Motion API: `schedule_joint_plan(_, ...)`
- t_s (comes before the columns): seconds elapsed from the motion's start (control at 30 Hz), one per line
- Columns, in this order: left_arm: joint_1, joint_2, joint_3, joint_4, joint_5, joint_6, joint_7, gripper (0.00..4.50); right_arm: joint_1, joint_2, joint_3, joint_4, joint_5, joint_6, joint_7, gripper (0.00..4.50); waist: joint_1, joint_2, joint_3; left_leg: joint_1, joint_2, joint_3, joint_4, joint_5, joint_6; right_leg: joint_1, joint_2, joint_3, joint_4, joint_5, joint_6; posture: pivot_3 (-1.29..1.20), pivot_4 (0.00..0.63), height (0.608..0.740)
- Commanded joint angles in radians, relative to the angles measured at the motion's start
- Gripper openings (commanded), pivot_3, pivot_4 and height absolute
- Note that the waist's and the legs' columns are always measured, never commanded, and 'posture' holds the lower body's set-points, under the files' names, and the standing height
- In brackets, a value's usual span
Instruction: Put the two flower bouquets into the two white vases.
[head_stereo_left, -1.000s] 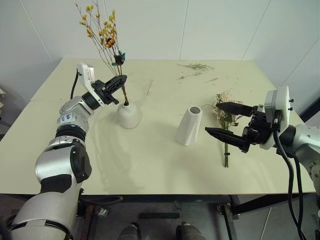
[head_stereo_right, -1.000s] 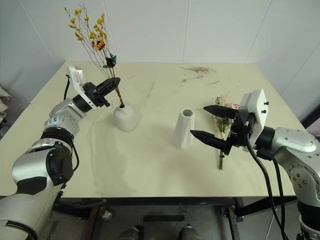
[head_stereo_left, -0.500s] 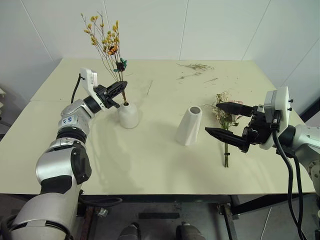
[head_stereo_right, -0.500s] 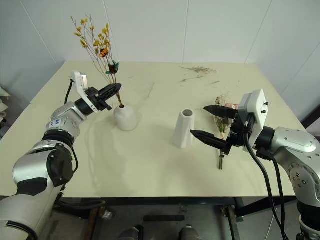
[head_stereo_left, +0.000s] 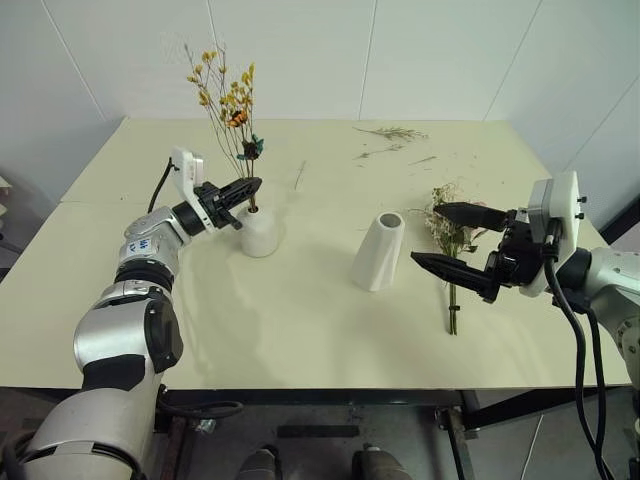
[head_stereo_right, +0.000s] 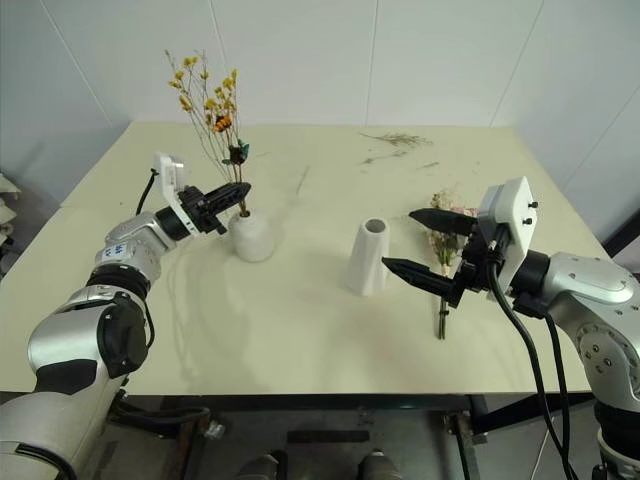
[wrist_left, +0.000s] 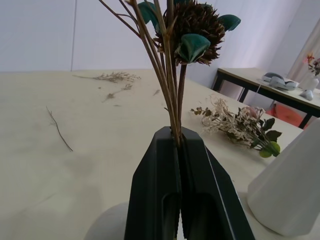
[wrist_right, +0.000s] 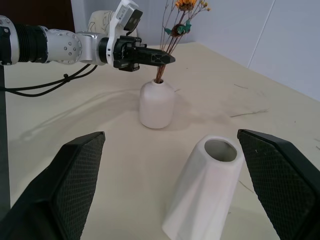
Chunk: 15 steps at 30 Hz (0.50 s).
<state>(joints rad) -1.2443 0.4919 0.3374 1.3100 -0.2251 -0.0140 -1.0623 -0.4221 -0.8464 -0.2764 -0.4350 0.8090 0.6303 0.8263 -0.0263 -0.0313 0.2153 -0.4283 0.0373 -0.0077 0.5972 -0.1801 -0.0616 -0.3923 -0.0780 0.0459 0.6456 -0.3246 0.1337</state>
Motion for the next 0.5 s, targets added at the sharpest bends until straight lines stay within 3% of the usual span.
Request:
schedule_joint_plan(0.03, -0.016, 0.026, -0.013, -0.025, 0.010, 0.019, -0.022, 0.92, -0.022, 0.005, -0.003, -0.004, -0.001, -0.023, 0.011, 4.50, 0.000, 0.000, 0.000, 0.000, 0.000, 0.000, 0.000, 0.000, 0.000, 0.000, 0.000, 0.000, 0.000, 0.000, 0.000, 0.00, 0.150, 0.740)
schedule_joint_plan(0.4, -0.002, 0.073, -0.021, -0.056, -0.005, 0.002, -0.107, 4.26, -0.051, 0.003, 0.013, 0.028, -0.024, -0.033, 0.036, 4.50, 0.000, 0.000, 0.000, 0.000, 0.000, 0.000, 0.000, 0.000, 0.000, 0.000, 0.000, 0.000, 0.000, 0.000, 0.000, 0.00, 0.150, 0.740)
schedule_joint_plan(0.5, 0.006, 0.076, -0.019, -0.061, -0.009, -0.005, -0.114, 4.46, -0.058, 0.002, 0.023, 0.040, -0.032, -0.040, 0.045, 4.50, 0.000, 0.000, 0.000, 0.000, 0.000, 0.000, 0.000, 0.000, 0.000, 0.000, 0.000, 0.000, 0.000, 0.000, 0.000, 0.00, 0.150, 0.740)
